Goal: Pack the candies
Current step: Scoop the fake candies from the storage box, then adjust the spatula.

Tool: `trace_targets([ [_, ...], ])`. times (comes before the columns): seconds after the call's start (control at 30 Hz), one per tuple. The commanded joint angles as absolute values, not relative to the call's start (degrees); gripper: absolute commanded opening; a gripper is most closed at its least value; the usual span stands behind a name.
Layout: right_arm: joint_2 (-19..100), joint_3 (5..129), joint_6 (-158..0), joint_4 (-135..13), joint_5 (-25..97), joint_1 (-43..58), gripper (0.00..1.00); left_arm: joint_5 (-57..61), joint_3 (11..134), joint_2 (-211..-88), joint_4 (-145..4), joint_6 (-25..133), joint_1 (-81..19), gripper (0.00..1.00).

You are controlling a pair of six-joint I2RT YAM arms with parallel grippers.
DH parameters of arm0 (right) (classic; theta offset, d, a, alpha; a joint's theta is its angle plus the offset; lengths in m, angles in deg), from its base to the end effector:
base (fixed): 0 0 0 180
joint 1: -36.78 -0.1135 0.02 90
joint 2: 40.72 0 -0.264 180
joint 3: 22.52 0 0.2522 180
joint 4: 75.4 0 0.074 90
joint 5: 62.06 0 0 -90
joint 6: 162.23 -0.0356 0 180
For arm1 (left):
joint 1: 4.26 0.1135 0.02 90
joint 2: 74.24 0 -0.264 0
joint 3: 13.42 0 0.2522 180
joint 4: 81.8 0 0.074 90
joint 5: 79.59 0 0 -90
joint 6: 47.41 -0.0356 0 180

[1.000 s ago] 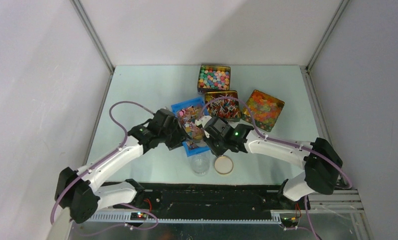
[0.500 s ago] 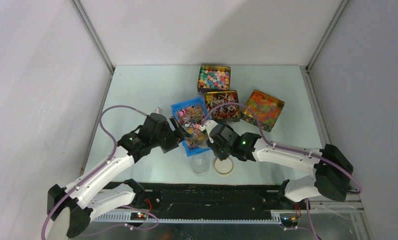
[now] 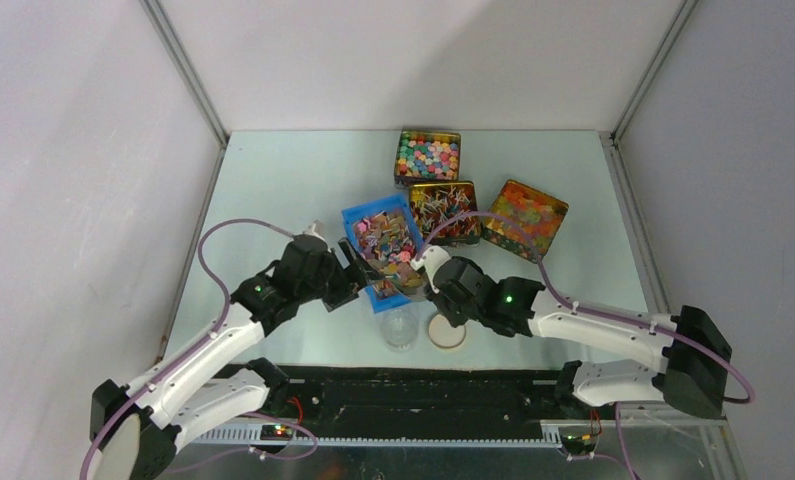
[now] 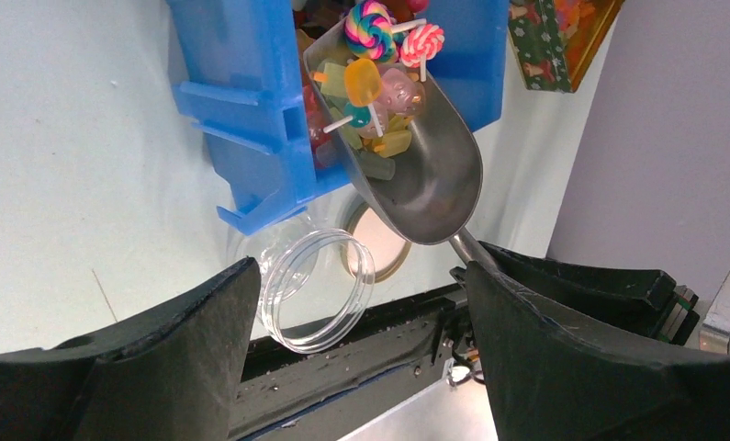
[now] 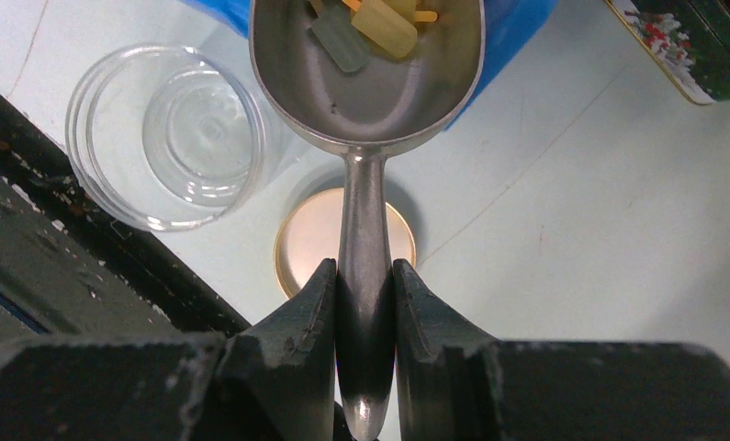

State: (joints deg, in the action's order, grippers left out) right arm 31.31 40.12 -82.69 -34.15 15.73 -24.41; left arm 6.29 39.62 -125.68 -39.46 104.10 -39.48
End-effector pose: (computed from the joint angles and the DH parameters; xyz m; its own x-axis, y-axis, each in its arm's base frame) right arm 0.1301 0.2210 0.2394 -0.5102 -0.5594 -0.6533 -0.7110 0.7017 -0.0457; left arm 0.1542 -0.1120 0.2555 -0.7990 -0.5090 -0.3202 -0.1730 0.7045 -0.6883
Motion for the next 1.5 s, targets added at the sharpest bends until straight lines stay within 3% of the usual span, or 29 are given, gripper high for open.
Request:
trace_targets([
  [0.0,26.6,38.48,-82.79,-35.62,11.77,-25.18,0.0,3.98,39.03,-124.64,-42.87,104.35,-39.15,0.87],
  [1.0,16.01,32.99,-82.41,-38.43,10.25,-27.52,0.0,2.45,37.25,-125.35,-45.67,105.07,-39.11,0.86],
  [1.47,25.11,34.57,-83.24,-39.09,18.05,-24.7,0.0,1.46,36.87,-126.51,-46.53,105.48,-39.15,0.86],
])
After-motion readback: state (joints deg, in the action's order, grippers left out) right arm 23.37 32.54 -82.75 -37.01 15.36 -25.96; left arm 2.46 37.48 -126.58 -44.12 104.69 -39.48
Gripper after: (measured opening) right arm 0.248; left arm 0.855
